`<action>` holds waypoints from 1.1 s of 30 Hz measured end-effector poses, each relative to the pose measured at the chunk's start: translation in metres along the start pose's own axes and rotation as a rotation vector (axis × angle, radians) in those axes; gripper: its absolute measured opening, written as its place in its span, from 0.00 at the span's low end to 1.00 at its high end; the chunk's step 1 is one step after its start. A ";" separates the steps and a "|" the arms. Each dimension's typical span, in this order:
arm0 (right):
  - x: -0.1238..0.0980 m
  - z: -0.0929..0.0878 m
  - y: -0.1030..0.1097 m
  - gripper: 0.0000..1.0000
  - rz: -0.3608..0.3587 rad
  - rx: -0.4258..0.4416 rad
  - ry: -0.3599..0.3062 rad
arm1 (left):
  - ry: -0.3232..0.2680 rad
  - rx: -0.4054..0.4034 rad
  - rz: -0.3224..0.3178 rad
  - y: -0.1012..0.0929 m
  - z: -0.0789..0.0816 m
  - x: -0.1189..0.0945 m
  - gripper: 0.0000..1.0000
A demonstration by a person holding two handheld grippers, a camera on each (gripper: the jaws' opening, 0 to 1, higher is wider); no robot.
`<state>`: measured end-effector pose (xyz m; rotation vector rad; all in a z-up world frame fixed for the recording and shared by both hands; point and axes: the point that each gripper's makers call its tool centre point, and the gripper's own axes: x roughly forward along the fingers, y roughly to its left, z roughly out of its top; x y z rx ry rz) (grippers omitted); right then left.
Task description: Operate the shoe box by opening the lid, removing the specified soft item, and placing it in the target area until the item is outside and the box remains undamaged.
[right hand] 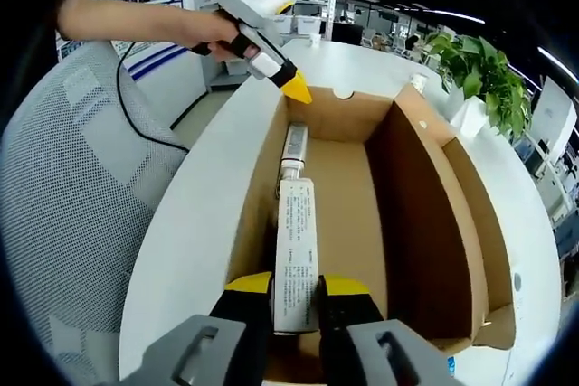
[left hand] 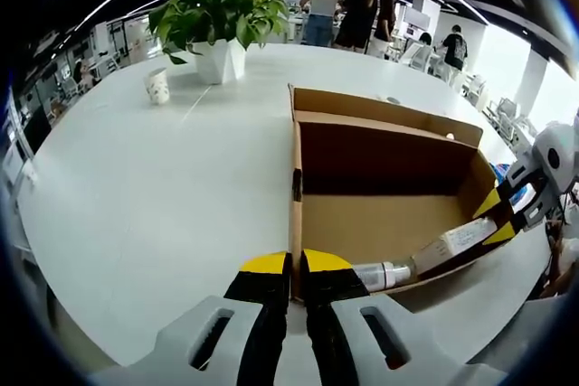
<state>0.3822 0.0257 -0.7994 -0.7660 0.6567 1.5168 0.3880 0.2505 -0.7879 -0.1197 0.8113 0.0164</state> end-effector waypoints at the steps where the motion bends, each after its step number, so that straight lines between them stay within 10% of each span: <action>1: 0.000 0.000 -0.001 0.15 -0.001 0.002 -0.002 | 0.000 -0.001 0.000 0.000 0.000 0.000 0.03; 33: -0.060 0.028 -0.032 0.14 -0.118 -0.046 -0.087 | -0.001 0.008 0.003 -0.011 -0.003 -0.013 0.02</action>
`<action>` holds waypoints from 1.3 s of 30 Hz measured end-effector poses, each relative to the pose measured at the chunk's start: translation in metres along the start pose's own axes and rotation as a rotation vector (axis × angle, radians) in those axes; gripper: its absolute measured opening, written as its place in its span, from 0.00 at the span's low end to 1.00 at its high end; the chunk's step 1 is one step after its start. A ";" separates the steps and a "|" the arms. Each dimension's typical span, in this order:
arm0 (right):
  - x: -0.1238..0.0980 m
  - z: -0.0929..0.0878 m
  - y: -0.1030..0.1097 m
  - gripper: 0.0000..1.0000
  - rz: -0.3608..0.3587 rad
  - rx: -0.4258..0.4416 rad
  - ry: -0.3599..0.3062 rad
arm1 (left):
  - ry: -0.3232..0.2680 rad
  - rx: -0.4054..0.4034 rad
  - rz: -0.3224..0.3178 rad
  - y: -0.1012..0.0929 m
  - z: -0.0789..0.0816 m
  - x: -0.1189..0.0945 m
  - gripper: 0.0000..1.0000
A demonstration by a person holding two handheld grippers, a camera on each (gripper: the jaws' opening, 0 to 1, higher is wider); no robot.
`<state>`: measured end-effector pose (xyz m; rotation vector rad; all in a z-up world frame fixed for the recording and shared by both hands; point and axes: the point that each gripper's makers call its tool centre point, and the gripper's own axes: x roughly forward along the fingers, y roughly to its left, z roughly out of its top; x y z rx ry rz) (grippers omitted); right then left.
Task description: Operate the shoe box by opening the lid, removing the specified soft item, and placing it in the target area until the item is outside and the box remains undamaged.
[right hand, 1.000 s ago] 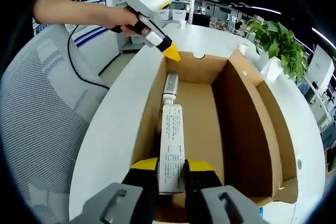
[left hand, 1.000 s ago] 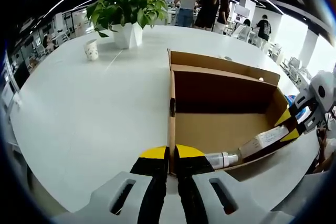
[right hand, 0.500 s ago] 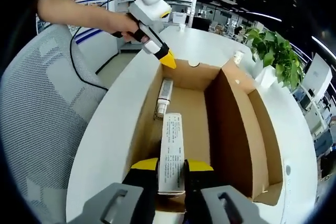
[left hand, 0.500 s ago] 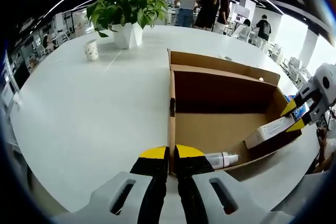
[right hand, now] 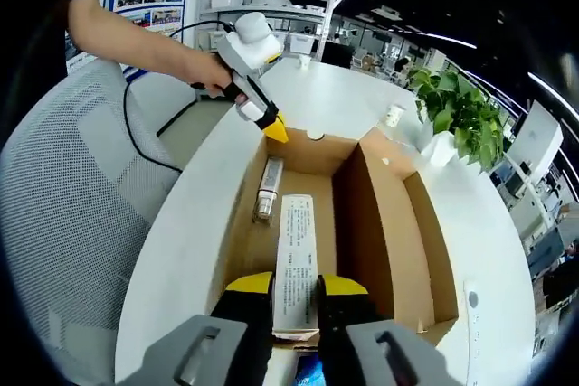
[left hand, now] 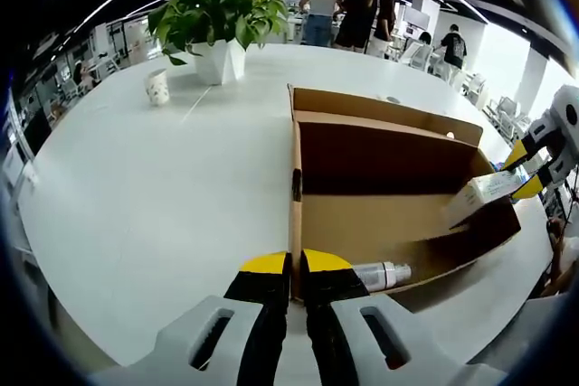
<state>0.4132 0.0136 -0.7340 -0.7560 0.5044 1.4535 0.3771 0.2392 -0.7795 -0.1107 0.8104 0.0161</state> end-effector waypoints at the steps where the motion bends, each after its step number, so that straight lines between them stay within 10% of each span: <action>1: -0.002 0.001 -0.001 0.14 -0.005 0.002 -0.004 | 0.000 0.000 0.000 0.000 0.000 0.000 0.02; 39: -0.095 -0.024 -0.033 0.14 -0.149 -0.016 0.025 | 0.000 0.014 -0.001 0.003 0.000 0.003 0.03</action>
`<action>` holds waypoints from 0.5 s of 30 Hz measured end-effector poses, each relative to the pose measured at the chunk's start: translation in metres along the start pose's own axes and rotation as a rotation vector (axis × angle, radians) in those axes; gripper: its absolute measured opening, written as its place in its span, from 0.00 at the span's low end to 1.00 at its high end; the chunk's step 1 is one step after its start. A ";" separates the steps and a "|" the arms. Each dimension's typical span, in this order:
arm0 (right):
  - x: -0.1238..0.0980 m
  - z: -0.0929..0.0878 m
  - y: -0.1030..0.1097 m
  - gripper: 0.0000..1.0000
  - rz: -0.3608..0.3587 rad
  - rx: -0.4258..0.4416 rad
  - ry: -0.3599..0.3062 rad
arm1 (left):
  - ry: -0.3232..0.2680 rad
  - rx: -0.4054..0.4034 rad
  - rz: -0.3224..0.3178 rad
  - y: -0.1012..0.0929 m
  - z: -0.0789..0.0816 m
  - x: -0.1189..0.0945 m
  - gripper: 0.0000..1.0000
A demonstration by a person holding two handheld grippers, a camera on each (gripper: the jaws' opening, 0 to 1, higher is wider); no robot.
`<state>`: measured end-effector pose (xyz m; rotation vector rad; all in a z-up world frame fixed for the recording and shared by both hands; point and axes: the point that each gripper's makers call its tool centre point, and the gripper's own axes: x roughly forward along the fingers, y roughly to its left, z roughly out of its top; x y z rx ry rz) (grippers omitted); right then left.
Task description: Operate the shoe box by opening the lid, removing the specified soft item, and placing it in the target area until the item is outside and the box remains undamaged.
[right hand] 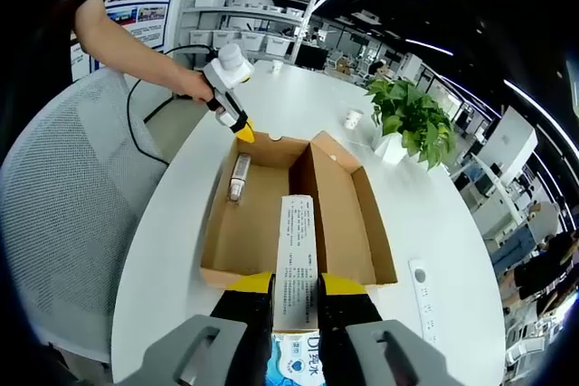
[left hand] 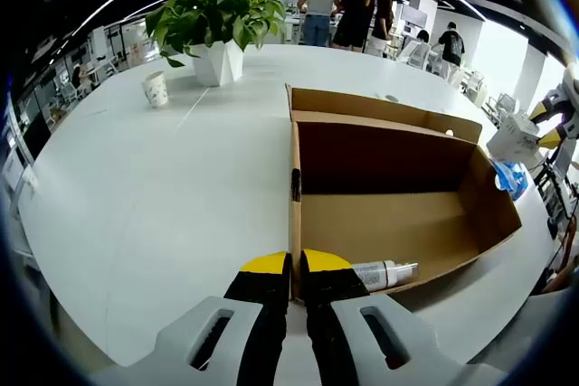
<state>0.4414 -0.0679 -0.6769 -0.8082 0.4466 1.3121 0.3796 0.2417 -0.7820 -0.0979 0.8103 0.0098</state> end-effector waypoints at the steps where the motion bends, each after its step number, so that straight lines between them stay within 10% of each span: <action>1: -0.002 -0.001 -0.001 0.14 -0.002 0.000 0.000 | 0.000 0.000 0.000 0.000 0.000 0.000 0.03; 15: -0.026 -0.025 -0.017 0.14 -0.050 -0.006 0.035 | -0.001 -0.001 0.000 0.000 -0.001 0.000 0.03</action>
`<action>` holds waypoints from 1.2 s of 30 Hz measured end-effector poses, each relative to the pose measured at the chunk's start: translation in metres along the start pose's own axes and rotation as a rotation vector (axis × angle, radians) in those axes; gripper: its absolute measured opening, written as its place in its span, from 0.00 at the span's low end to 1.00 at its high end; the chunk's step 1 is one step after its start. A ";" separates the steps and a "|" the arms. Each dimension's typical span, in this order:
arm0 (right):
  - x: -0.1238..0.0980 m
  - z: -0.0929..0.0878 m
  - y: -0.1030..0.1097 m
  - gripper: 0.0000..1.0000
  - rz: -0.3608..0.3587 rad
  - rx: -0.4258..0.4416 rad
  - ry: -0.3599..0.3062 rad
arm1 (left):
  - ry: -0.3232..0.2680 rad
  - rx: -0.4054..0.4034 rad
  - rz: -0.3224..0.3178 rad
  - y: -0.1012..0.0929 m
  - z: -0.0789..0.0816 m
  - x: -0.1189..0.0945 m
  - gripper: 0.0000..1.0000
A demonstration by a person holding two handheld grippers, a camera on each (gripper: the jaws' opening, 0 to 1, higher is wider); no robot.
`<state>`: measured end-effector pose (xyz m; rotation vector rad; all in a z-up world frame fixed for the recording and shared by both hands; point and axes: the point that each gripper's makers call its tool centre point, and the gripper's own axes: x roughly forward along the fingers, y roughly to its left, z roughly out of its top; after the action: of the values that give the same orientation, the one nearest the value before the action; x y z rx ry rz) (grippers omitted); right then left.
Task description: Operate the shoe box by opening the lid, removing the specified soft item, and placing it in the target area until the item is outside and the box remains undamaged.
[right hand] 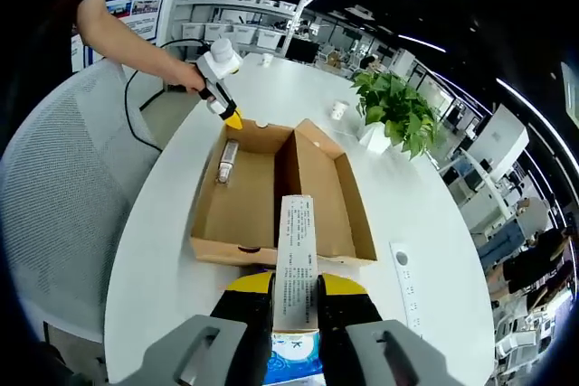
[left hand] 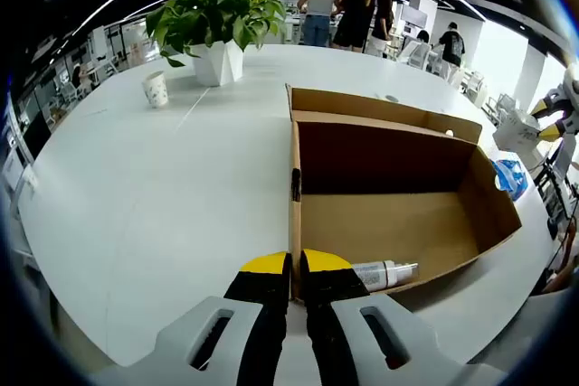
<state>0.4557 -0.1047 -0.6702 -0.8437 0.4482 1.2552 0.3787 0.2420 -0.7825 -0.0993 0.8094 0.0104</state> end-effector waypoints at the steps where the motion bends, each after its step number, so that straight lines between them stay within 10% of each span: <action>1: -0.002 -0.002 -0.001 0.14 -0.003 0.000 0.002 | 0.000 0.000 0.000 0.000 0.000 0.000 0.03; 36: -0.042 -0.066 -0.038 0.14 -0.103 0.023 0.087 | -0.010 0.002 0.004 0.002 0.001 0.000 0.03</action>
<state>0.4899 -0.1850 -0.6704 -0.8930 0.4821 1.1202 0.3792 0.2438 -0.7821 -0.0957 0.7991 0.0135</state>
